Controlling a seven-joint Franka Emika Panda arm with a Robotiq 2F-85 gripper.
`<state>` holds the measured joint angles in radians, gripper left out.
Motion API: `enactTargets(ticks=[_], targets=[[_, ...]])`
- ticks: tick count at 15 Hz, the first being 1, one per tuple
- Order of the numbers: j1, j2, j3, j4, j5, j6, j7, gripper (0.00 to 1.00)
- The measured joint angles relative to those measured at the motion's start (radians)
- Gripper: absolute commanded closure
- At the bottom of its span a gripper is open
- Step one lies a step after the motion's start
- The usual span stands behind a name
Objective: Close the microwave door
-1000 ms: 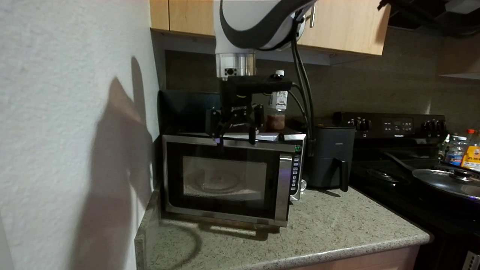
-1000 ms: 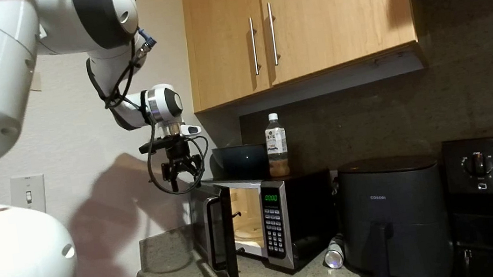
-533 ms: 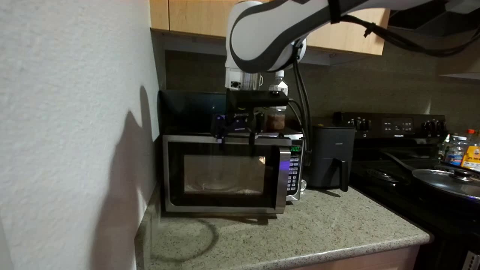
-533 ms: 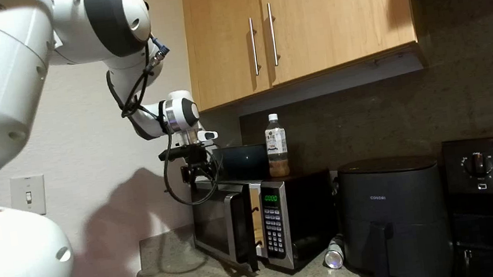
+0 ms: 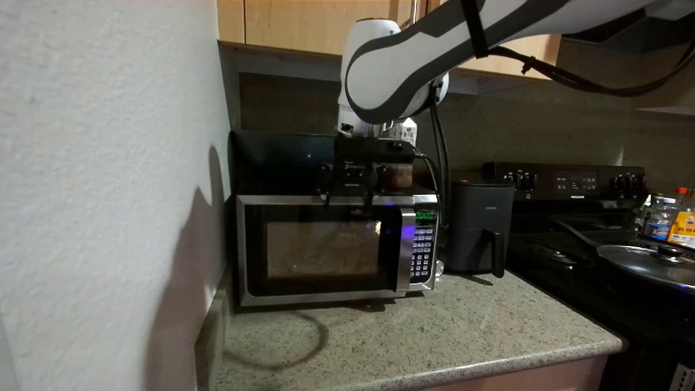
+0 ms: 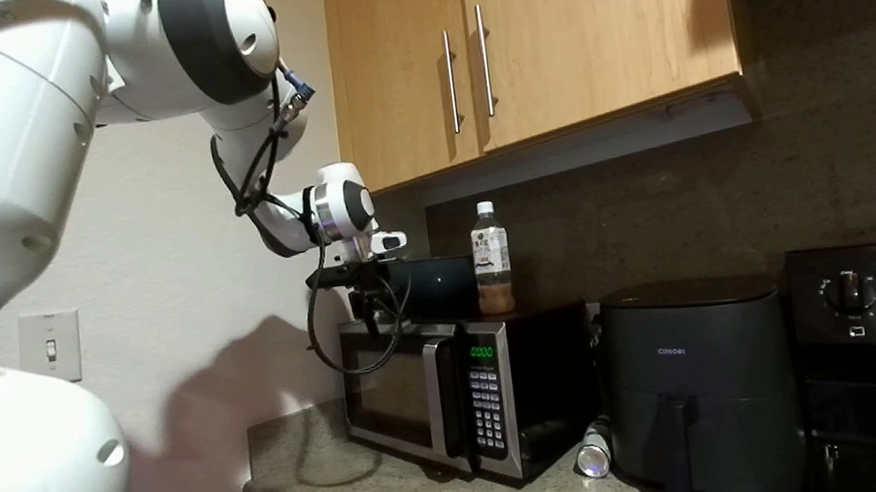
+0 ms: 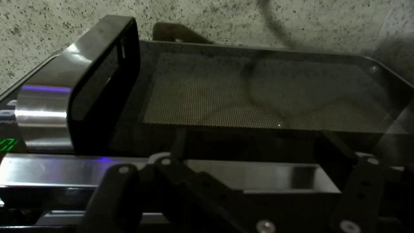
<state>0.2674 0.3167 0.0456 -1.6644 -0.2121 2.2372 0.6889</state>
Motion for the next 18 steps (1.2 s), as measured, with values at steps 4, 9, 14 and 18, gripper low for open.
enactTargets(ticks=[4, 9, 14, 18], targets=[[0.031, 0.000, -0.023, -0.019, -0.114, 0.048, 0.166, 0.00], [0.069, 0.001, -0.043, -0.032, -0.257, 0.061, 0.353, 0.00], [0.067, 0.001, -0.037, -0.031, -0.251, 0.059, 0.361, 0.00], [0.068, 0.001, -0.036, -0.031, -0.259, 0.059, 0.361, 0.00]])
